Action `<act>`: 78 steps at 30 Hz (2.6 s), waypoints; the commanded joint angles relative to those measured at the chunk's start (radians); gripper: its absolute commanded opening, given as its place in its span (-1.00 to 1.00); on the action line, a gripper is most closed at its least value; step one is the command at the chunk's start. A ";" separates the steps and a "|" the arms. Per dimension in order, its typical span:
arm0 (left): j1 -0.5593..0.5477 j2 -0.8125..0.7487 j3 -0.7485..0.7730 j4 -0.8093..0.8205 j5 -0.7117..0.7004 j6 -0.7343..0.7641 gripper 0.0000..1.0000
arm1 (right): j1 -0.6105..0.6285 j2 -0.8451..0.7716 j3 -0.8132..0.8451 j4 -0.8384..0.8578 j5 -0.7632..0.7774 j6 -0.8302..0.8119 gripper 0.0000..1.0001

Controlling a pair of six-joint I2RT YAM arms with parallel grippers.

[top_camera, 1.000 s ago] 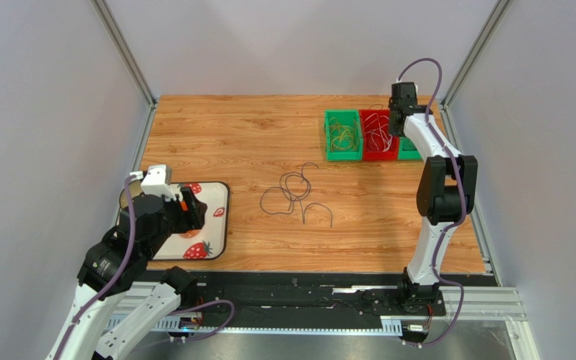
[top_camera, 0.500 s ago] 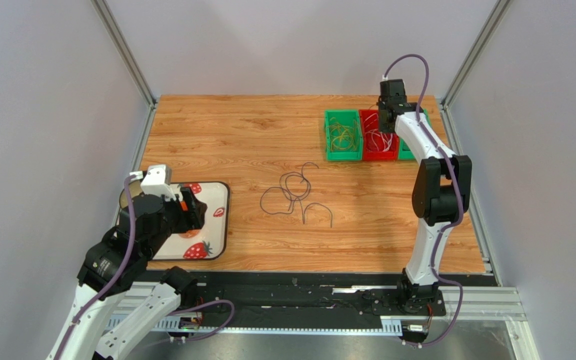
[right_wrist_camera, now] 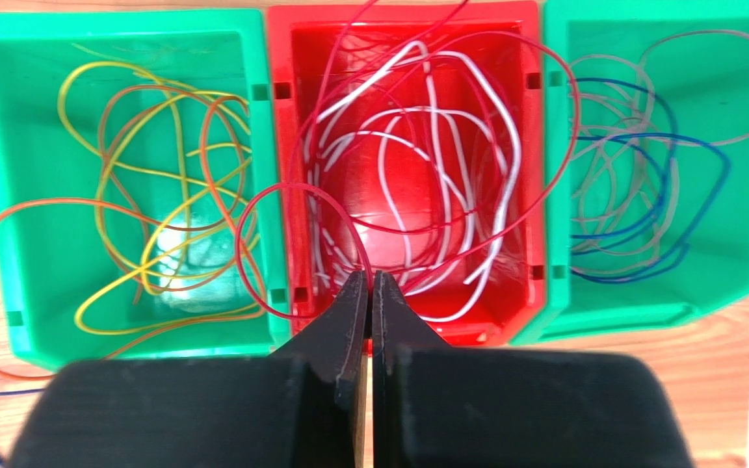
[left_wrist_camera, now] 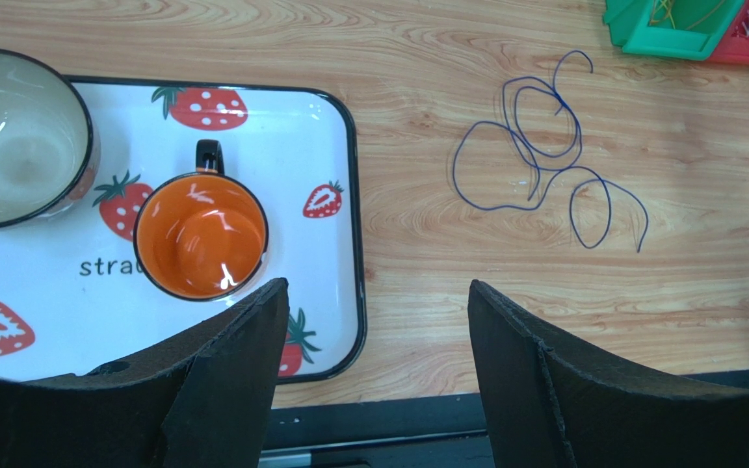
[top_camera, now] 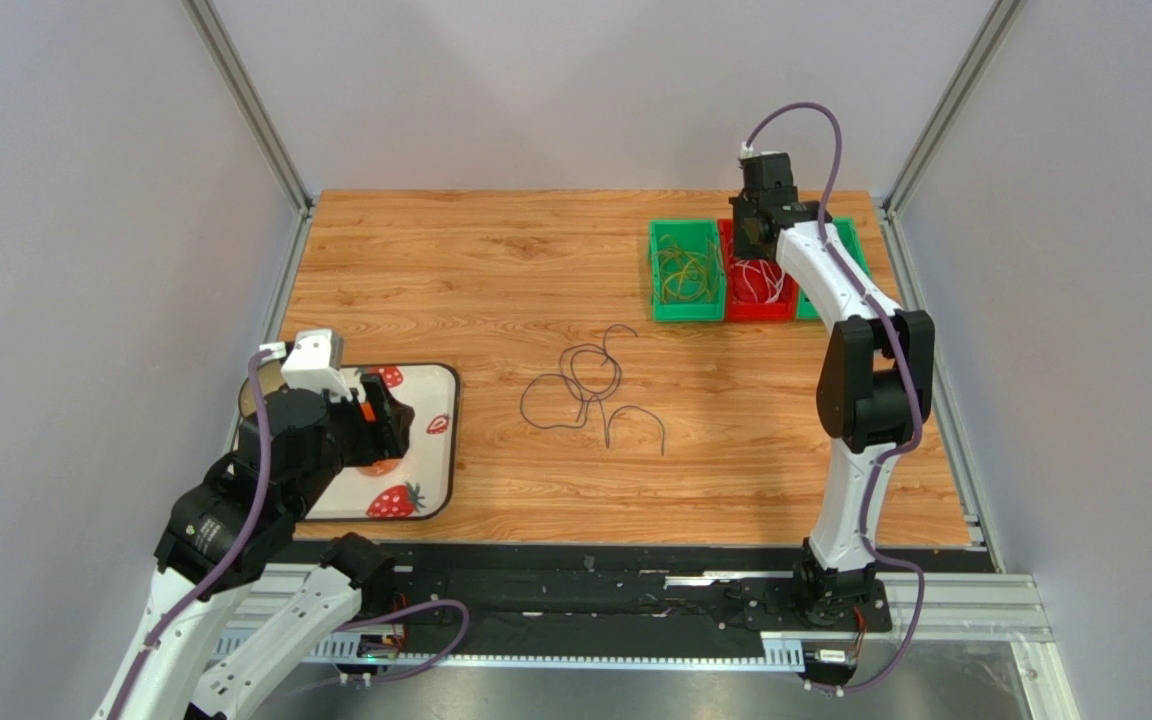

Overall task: Untangle the cables
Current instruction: Place the cable in the bin.

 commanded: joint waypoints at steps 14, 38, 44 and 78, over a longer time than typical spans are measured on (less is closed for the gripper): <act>0.007 -0.001 -0.001 0.032 0.009 0.014 0.52 | -0.135 0.048 -0.077 0.111 -0.214 0.137 -1.00; 0.013 0.015 0.000 0.032 0.011 0.015 0.52 | -0.169 0.156 -0.019 0.084 -0.266 0.249 -1.00; 0.013 0.013 0.000 0.032 0.011 0.015 0.52 | -0.165 0.187 0.062 0.019 -0.244 0.244 -1.00; 0.013 -0.048 -0.007 0.038 0.012 0.015 0.52 | -0.132 0.019 0.231 -0.299 -0.140 0.191 -0.18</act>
